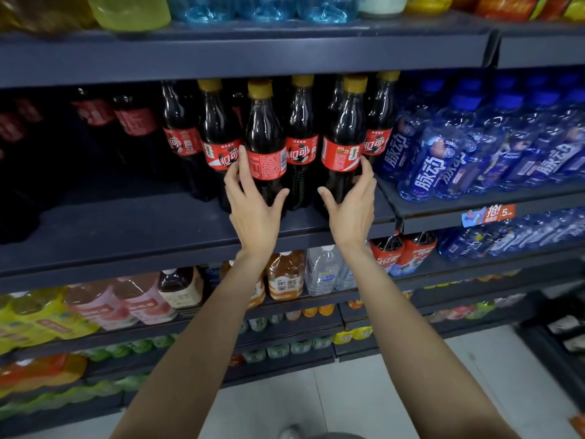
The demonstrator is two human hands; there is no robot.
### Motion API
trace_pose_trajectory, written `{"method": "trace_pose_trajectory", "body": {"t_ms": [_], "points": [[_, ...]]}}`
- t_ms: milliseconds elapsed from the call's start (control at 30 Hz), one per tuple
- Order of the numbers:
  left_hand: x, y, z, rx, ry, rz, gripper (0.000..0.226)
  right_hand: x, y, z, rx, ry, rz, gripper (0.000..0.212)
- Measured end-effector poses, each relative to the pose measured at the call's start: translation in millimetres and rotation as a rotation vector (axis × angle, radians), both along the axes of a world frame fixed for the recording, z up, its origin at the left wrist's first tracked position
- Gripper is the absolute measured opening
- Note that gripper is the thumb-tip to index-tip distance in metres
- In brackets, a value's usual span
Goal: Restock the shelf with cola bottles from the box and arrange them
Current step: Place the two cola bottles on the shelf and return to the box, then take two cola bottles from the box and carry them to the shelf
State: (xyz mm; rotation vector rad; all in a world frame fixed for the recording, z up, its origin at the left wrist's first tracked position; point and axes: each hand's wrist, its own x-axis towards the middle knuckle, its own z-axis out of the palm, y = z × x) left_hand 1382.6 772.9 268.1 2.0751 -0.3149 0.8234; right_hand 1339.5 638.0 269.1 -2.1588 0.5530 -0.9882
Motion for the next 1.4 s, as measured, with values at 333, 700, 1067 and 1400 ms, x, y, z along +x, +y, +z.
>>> {"method": "trace_pose_trajectory", "body": {"t_ms": [333,700,1067,1400], "points": [[-5,10,-11,-0.024,-0.003,-0.061,0.089,-16,4,-4,-0.029,-0.001,0.022,0.082],[1,20,-17,-0.008,-0.045,-0.123,0.076,-25,3,-6,0.012,-0.007,0.148,0.079],[-79,13,-3,-0.064,0.127,-0.262,0.034,-103,-30,1,-0.334,0.104,0.096,0.03],[-255,-115,-37,-0.004,0.489,-0.96,0.022,-351,-114,-48,-0.322,0.059,-0.196,0.013]]}}
